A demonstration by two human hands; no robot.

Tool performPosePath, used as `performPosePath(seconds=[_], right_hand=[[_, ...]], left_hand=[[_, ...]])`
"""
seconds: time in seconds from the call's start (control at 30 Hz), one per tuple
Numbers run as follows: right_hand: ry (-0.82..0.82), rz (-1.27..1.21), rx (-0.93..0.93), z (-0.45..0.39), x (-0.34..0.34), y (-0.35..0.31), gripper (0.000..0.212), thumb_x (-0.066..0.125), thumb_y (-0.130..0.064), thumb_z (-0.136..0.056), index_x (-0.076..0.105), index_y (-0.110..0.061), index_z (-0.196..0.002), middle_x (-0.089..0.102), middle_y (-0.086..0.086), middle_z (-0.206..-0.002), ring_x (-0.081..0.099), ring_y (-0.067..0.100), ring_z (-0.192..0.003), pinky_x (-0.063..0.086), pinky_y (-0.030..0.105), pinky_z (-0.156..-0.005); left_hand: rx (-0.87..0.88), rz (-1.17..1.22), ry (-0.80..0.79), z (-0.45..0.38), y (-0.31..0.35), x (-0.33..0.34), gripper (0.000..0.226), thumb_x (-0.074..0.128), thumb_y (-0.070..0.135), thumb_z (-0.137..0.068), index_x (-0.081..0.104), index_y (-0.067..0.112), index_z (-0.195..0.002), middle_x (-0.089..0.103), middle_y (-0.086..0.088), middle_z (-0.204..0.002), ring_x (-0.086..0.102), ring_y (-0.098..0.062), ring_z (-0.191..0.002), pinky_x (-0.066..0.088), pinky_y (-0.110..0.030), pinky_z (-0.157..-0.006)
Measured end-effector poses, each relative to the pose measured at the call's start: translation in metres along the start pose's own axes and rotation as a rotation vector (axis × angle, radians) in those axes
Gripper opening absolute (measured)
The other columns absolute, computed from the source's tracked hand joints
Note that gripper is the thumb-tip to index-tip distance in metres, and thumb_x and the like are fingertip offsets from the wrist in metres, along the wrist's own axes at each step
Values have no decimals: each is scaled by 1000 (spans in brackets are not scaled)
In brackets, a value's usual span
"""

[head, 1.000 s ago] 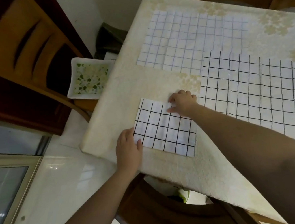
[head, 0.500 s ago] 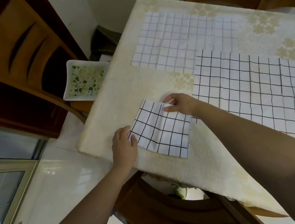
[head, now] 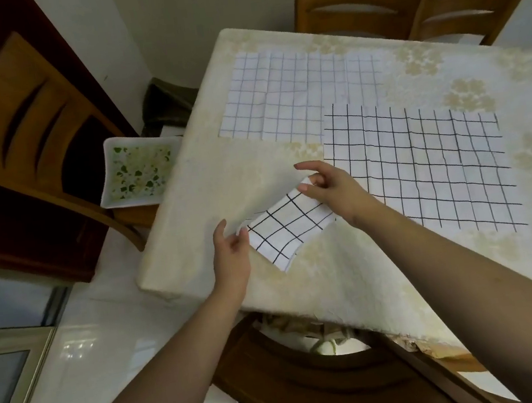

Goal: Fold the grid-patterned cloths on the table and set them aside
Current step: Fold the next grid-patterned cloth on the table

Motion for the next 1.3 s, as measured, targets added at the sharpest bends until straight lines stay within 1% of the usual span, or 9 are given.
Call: performPosePath(seconds=[0.13, 0.37, 0.57, 0.77, 0.93, 1.1, 1.17, 1.23, 1.3], right_hand=[[146, -65, 12, 26, -8, 15, 26, 69, -22, -90, 68, -30, -115, 35, -2, -75, 35, 14, -70, 34, 20, -64], [274, -88, 265, 79, -5, 88, 16, 67, -13, -91, 73, -22, -103, 36, -6, -63, 37, 13, -60, 36, 26, -61], [238, -219, 563, 110, 25, 141, 13, 67, -14, -92, 74, -17, -102, 63, 6, -83, 51, 19, -75, 46, 28, -67], [318, -297, 509, 115, 31, 138, 13, 65, -12, -92, 73, -23, -93, 67, 7, -90, 58, 21, -81, 51, 35, -75], [321, -324, 455, 116, 30, 141, 17, 71, -16, -88, 78, -31, -93, 60, 22, -91, 59, 27, -87, 51, 52, -93], [307, -291, 414, 120, 27, 139, 24, 78, -23, -81, 76, -34, -102, 54, 36, -99, 62, 40, -93, 48, 60, -96], [322, -241, 395, 123, 26, 130, 23, 79, -23, -81, 76, -35, -101, 58, 27, -94, 63, 35, -92, 52, 53, -95], [351, -130, 347, 125, 21, 116, 17, 78, -24, -82, 76, -32, -97, 54, 9, -78, 57, 22, -73, 56, 38, -74], [341, 45, 273, 124, 17, 101, 13, 76, -24, -84, 73, -28, -97, 46, -3, -65, 43, 13, -58, 38, 19, -54]], left_hand=[[-3, 53, -54, -9, 5, 2, 40, 58, 29, -96, 45, 39, -132, 68, -1, -98, 66, -20, -99, 51, -32, -92], [31, -245, -217, -15, -4, 11, 34, 49, 17, -96, 53, 37, -124, 69, -9, -101, 62, -24, -80, 48, -32, -69], [-163, -257, -332, -10, -30, 11, 36, 59, 31, -96, 49, 31, -130, 59, -2, -114, 61, -19, -100, 52, -33, -79], [-124, -242, -312, -11, -28, 15, 33, 61, 19, -95, 52, 26, -126, 62, -5, -111, 62, -16, -91, 52, -27, -70], [-103, -184, -362, -11, -19, 14, 27, 52, 18, -99, 53, 37, -118, 63, -5, -122, 64, -21, -103, 55, -34, -80], [-113, -74, -499, -7, -5, 8, 40, 50, 17, -100, 49, 39, -133, 67, -6, -117, 68, -24, -101, 53, -29, -71], [-46, -111, -549, -5, 3, 5, 28, 48, 18, -102, 62, 33, -120, 66, -3, -123, 66, -20, -107, 54, -29, -81], [81, -242, -578, -5, 11, 1, 22, 52, 21, -100, 68, 33, -110, 66, 1, -123, 62, -13, -113, 50, -30, -96], [199, -424, -589, -6, 19, -4, 20, 64, 23, -93, 68, 31, -111, 69, 1, -117, 62, -9, -110, 49, -28, -97]])
Point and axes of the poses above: each hand's wrist, its own z-axis away from the middle knuckle, its own x-axis out of the palm, y = z × x, the point moved 4 cm from there along -z, towards the middle knuckle
